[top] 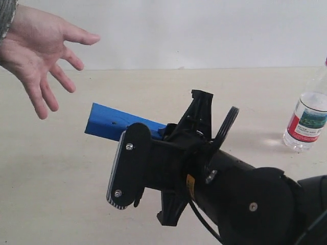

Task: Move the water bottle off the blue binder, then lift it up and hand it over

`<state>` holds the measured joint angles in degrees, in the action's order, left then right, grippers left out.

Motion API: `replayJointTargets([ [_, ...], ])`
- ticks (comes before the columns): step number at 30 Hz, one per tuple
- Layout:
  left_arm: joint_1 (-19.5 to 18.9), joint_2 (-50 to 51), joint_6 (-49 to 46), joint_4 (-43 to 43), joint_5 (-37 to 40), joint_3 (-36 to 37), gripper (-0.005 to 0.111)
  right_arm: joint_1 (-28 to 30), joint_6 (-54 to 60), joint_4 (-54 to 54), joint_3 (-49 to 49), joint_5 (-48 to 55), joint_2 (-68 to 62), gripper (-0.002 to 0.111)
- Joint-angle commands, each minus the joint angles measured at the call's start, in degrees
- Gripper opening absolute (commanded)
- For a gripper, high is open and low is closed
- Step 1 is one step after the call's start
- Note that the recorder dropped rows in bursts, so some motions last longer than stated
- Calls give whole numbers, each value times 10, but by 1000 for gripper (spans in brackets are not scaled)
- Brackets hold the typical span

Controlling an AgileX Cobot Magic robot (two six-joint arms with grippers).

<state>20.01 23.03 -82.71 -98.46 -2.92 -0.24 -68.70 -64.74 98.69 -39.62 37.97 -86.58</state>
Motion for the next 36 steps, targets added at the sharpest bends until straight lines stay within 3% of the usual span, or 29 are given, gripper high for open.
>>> replayJointTargets([
  [1,6,-2,-9,11,-7,2,4,1,13,13,-6,-7,8,0],
  [18,6,-2,6,4,17,2,4,2,37,13,-65,20,8,0],
  [26,6,-2,6,4,40,2,4,2,40,13,-63,-70,7,0],
  [36,6,-2,6,4,45,2,4,2,29,13,-63,-25,7,0],
])
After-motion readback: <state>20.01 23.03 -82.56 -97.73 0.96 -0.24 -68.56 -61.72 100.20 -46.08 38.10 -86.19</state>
